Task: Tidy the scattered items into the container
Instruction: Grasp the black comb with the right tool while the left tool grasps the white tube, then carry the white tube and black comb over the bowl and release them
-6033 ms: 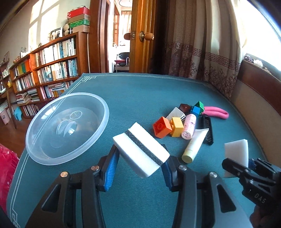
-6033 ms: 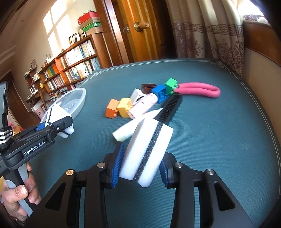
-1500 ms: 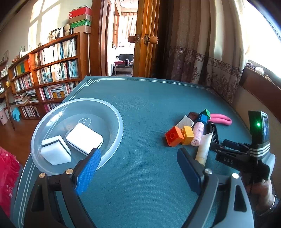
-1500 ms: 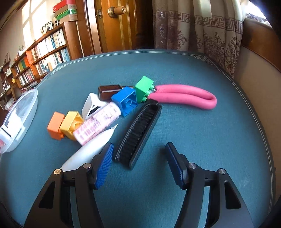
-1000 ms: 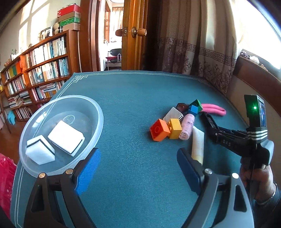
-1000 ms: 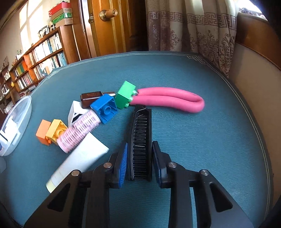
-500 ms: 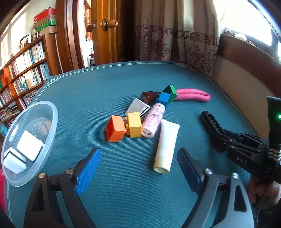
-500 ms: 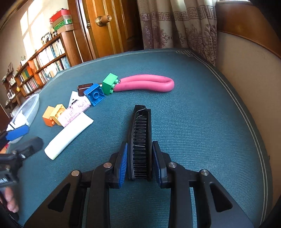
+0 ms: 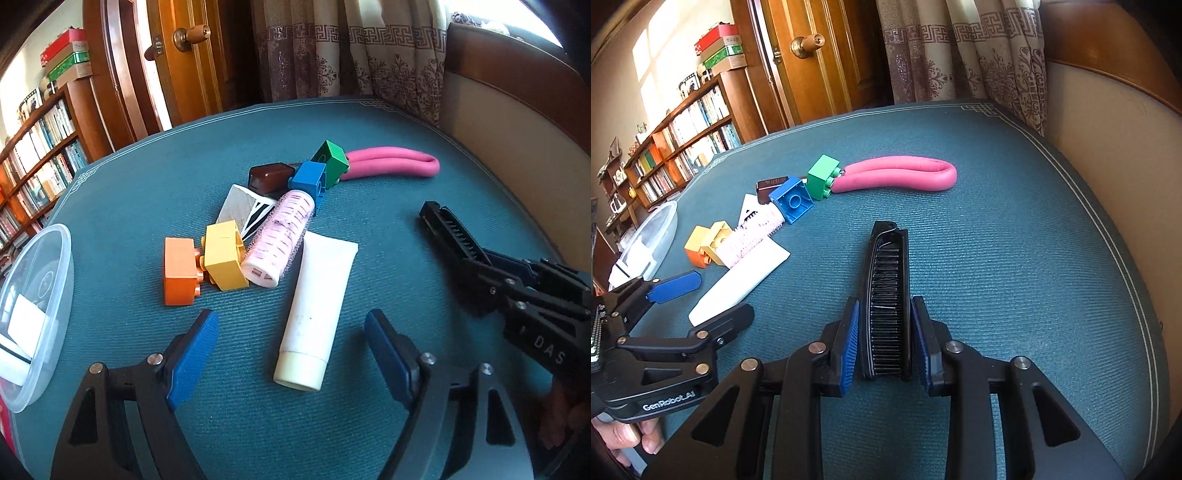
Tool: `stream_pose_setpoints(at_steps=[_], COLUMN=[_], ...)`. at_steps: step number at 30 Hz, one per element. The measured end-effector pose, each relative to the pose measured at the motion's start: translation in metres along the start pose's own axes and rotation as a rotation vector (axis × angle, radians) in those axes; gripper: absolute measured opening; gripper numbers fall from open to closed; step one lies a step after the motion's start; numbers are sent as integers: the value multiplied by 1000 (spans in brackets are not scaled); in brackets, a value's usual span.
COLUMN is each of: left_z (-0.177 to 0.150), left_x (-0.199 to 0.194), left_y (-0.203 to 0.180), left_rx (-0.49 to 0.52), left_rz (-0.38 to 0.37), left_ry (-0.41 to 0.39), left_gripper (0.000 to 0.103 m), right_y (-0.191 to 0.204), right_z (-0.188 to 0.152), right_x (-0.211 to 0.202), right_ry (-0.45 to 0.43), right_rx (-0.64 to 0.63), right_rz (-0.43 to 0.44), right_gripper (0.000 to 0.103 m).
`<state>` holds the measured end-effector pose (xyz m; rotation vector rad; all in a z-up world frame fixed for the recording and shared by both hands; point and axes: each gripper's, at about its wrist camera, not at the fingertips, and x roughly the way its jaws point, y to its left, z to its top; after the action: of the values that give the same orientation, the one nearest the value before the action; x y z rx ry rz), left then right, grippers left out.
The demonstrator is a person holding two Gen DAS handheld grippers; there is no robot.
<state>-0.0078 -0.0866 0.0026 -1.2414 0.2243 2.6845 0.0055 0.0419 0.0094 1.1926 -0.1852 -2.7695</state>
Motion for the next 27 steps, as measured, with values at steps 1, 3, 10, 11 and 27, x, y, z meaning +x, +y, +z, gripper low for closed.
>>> stream_pose_setpoints(at_steps=[1,3,10,11,27], left_z=[0,2,0,-2,-12], left_x=[1,1,-5,-7,-43], left_y=[1,1,-7,-8,-2], left_rx=[-5,-15,12,11,-38], left_rz=[-19,-36,-63,-70,-116], left_ry=[1,-4,-14,-13,-60], left_gripper=[76,66,33,31,29], right_y=[0,-1,-2,-3,-3], right_z=[0,0,0,0,0], right_x=[0,0,0,0,0], right_ry=[0,0,-1,-1,-1], right_rx=[1,4,4,5,6], right_rz=[1,4,5,6,8], right_gripper=[30,30,30,30,30])
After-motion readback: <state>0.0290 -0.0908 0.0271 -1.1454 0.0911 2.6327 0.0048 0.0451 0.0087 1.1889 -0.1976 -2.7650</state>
